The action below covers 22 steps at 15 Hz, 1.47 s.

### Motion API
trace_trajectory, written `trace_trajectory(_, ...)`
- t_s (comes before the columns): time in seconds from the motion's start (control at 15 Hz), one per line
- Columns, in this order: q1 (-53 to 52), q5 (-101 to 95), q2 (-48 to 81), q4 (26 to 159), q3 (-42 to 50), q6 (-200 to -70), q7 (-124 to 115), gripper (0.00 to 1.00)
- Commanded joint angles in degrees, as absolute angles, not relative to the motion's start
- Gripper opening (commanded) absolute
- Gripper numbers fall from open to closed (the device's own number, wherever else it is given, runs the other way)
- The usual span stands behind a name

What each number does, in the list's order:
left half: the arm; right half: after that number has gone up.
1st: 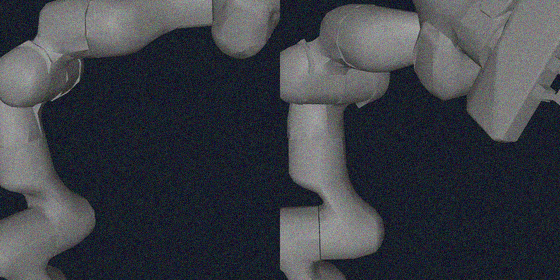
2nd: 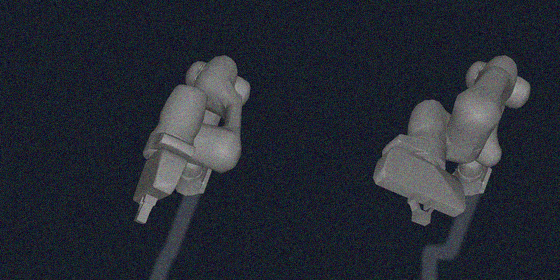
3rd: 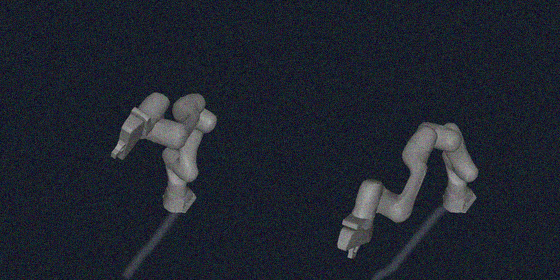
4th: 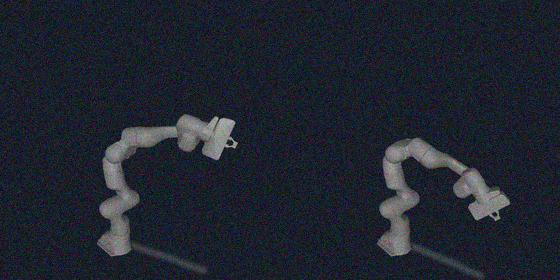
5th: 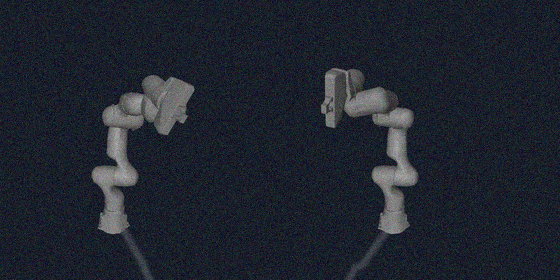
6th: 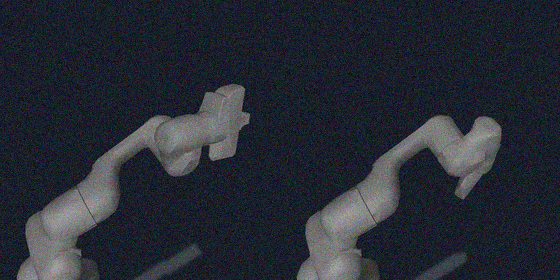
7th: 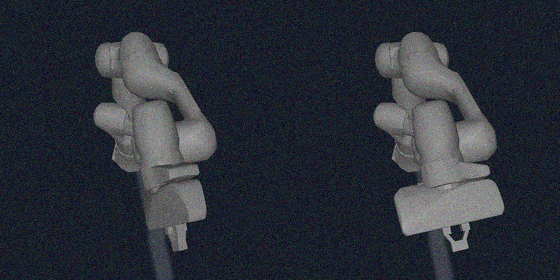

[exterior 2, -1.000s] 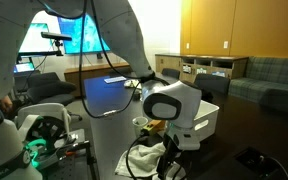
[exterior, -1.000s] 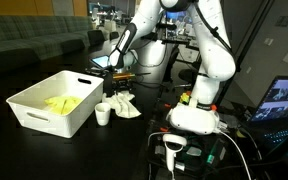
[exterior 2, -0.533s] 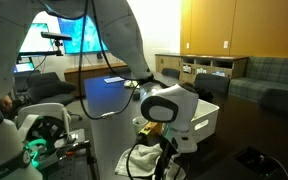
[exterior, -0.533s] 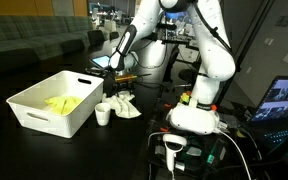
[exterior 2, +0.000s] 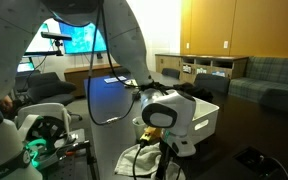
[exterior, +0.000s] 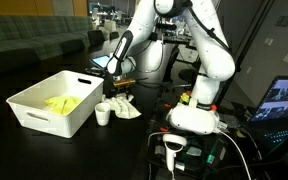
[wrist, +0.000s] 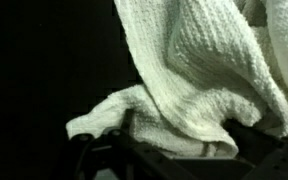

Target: Pick up the cloths from the table and put them in the box, then pick up the marker and seal tape and put them in the cup

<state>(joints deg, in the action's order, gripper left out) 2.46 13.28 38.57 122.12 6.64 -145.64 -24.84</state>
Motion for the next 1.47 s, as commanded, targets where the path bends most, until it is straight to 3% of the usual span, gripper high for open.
trace_trajectory(0.0,3.81,14.96,39.50,121.60,5.74,-146.51,-22.46,0.59)
trace_trajectory(0.53,1.28,12.94,28.79,128.80,9.84,-149.12,-25.47,0.01)
trace_trajectory(1.4,-0.80,7.31,9.72,130.40,13.06,-151.04,-35.23,0.02)
